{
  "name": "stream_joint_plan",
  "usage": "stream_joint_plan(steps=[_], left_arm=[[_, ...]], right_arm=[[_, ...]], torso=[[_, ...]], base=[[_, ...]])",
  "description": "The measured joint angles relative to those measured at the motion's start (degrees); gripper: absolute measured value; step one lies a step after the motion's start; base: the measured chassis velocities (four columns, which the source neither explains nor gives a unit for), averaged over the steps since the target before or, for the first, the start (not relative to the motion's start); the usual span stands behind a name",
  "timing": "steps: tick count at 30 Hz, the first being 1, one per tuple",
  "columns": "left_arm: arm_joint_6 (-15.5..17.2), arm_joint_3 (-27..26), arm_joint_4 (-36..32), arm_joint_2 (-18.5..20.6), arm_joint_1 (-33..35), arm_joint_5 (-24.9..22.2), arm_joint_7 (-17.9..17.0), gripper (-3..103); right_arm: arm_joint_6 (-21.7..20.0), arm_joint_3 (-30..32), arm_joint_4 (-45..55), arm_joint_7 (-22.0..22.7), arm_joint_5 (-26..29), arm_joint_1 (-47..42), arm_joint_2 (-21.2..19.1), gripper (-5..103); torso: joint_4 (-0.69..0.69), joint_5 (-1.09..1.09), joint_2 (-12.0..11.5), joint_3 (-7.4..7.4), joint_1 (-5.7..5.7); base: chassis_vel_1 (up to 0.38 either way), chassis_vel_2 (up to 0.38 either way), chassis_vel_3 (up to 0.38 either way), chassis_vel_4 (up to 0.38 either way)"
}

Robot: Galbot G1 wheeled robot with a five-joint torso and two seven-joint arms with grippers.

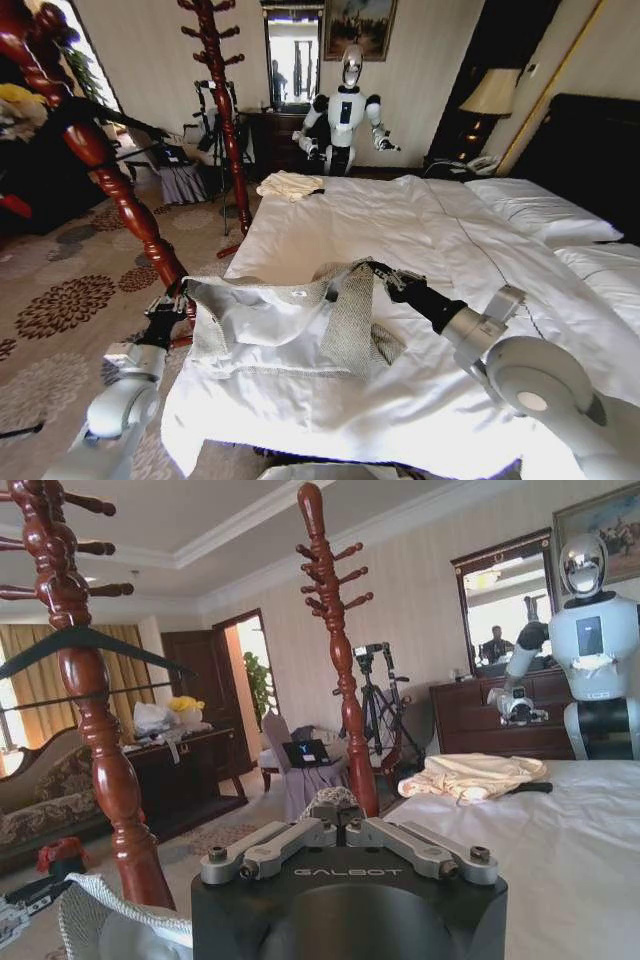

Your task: Pick up the clothes from the bed and hang them on the clothes hanger.

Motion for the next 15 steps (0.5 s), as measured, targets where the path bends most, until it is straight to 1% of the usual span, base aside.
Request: stream_joint_plan(steps=[1,2,3,4,5,6,7,8,9,10,11,12,13,14,15], left_arm=[[0.00,0.00,0.00,0.00,0.00,0.00,0.00,36],[-0.22,-0.48,-1.52,0.18,1.08,0.68,0.21,41],[-0.30,-0.94,-3.09,0.42,2.11,0.83,0.75,41],[0.57,-1.55,-5.93,1.12,3.87,-1.18,2.21,53],[1.48,-1.63,-7.22,1.56,4.64,-3.30,3.05,53],[1.48,-1.63,-7.22,1.56,4.64,-3.30,3.05,53],[2.51,-1.62,-8.39,2.01,5.22,-6.25,3.76,58],[3.44,-1.52,-9.59,2.40,5.45,-10.39,4.31,63],[3.86,-1.44,-10.61,2.54,5.29,-14.31,4.81,69],[3.83,-1.49,-11.59,2.55,4.76,-17.14,5.28,74],[3.83,-1.49,-11.59,2.55,4.76,-17.14,5.28,74],[3.29,-1.86,-12.97,2.61,3.87,-19.53,5.72,74],[2.65,-2.47,-14.28,2.88,3.01,-20.64,5.81,80],[1.92,-4.08,-16.42,3.94,1.83,-20.73,5.11,85],[1.92,-4.08,-16.42,3.94,1.83,-20.73,5.11,85]], right_arm=[[0.00,0.00,0.00,0.00,0.00,0.00,0.00,0],[0.20,-0.01,0.07,-0.05,-0.17,0.01,0.24,0],[0.35,-0.02,0.10,-0.07,-0.29,0.01,0.50,0],[0.73,0.07,0.11,-0.07,-0.50,-0.12,1.03,0],[1.12,0.18,0.11,-0.04,-0.61,-0.23,1.46,0],[1.12,0.18,0.11,-0.04,-0.61,-0.23,1.46,0],[1.58,0.26,0.11,0.10,-0.76,-0.30,1.94,0],[2.26,0.30,0.08,0.32,-0.95,-0.32,2.51,0],[2.84,0.31,-0.08,0.47,-1.19,-0.33,2.97,0],[3.09,0.28,-0.22,0.53,-1.57,-0.40,3.24,0],[3.09,0.28,-0.22,0.53,-1.57,-0.40,3.24,0],[3.26,0.23,-0.33,0.54,-2.14,-0.62,3.45,0],[3.42,0.17,-0.34,0.53,-2.59,-0.88,3.56,0],[3.61,0.03,-0.34,0.47,-3.04,-1.12,3.59,0],[3.61,0.03,-0.34,0.47,-3.04,-1.12,3.59,0]], torso=[[0.00,0.00,0.00,0.00,0.00],[0.00,0.00,0.00,0.00,0.00],[0.01,0.01,0.00,0.00,-0.01],[0.01,0.02,0.00,-0.01,-0.01],[0.01,0.02,0.00,-0.01,-0.01],[0.01,0.02,0.00,-0.01,-0.01],[0.01,0.03,0.00,0.00,-0.01],[0.00,0.02,0.00,0.00,0.00],[-0.02,0.01,0.00,0.00,0.00],[0.00,0.00,0.00,0.00,0.00],[0.00,0.00,0.00,0.00,0.00],[-0.01,0.00,0.00,0.00,0.00],[-0.01,0.00,0.00,0.00,0.00],[-0.02,0.00,0.00,0.00,0.00],[-0.02,0.00,0.00,0.00,0.00]], base=[[0.000,0.000,0.000,0.000],[0.000,0.000,0.000,0.000],[0.000,0.000,0.000,0.000],[0.000,0.000,0.000,0.000],[0.000,0.000,0.000,0.000],[0.000,0.000,0.000,0.000],[0.000,0.000,0.000,0.000],[0.000,0.000,0.000,0.000],[0.000,0.000,0.000,0.000],[0.000,0.000,0.000,0.000],[0.000,0.000,0.000,0.000],[0.000,0.000,0.000,0.000],[0.000,0.000,0.000,0.000],[0.000,0.000,0.000,0.000],[0.000,0.000,0.000,0.000]])
